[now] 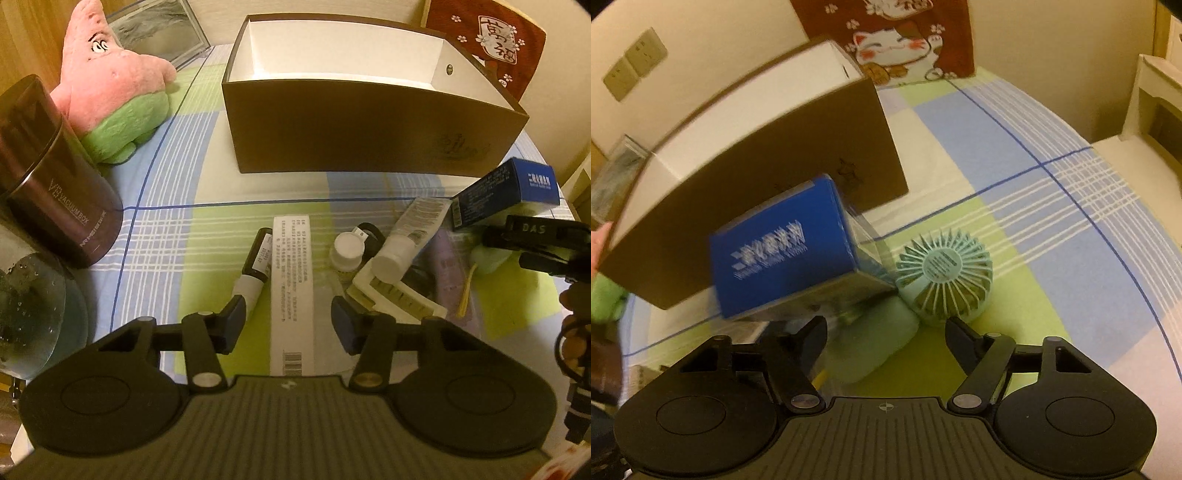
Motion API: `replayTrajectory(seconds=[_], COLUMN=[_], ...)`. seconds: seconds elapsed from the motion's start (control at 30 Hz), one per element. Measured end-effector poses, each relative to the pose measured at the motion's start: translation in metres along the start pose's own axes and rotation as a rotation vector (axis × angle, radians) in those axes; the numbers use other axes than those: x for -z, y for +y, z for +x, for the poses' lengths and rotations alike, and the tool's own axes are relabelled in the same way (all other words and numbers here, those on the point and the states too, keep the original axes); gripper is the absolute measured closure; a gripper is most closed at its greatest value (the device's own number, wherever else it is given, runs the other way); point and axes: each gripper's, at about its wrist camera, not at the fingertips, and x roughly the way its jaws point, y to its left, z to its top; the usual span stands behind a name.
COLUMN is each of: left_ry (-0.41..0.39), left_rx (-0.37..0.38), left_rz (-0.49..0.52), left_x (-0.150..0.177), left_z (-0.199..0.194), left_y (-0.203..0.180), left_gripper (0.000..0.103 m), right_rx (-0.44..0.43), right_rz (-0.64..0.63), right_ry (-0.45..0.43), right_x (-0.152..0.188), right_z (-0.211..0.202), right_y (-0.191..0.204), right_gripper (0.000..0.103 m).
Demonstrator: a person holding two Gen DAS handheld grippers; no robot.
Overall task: Organize rigid objects
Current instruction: 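Reach the right tool to the mint-green fan handle and close on it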
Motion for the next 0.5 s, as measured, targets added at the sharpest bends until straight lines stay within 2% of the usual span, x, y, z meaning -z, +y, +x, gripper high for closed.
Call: replayTrajectory(seconds=[0.13,0.23,0.33,0.5], left_ry=[0.002,0.007,0.011,0.018], left_rx=[-0.004,-0.004,-0.003,-0.005], left_rz=[0.006,0.007,0.009,0.015], left_x=[-0.002,-0.002,-0.002,-0.002], left_z=[0.002,0.003,0.005,0.007], left_y=[-0.001,-0.002,-0.002,-0.002], left_gripper=[0.056,0.058,0.061,0.064], right_rx=[0.010,-0.010,-0.033,-0.091], right_rz=[-0.043,-0.128,-0.203,-0.328], right_ry=[0.014,0.038,0.080,0.124], right_x=[0.000,-0.004,-0.006,-0.006], right_z=[0.008,0.007,0.004,-0.007], right_y=[0.001,0.001,-0.004,-0.023], right_gripper=[0.044,0.052,0.054,0.063])
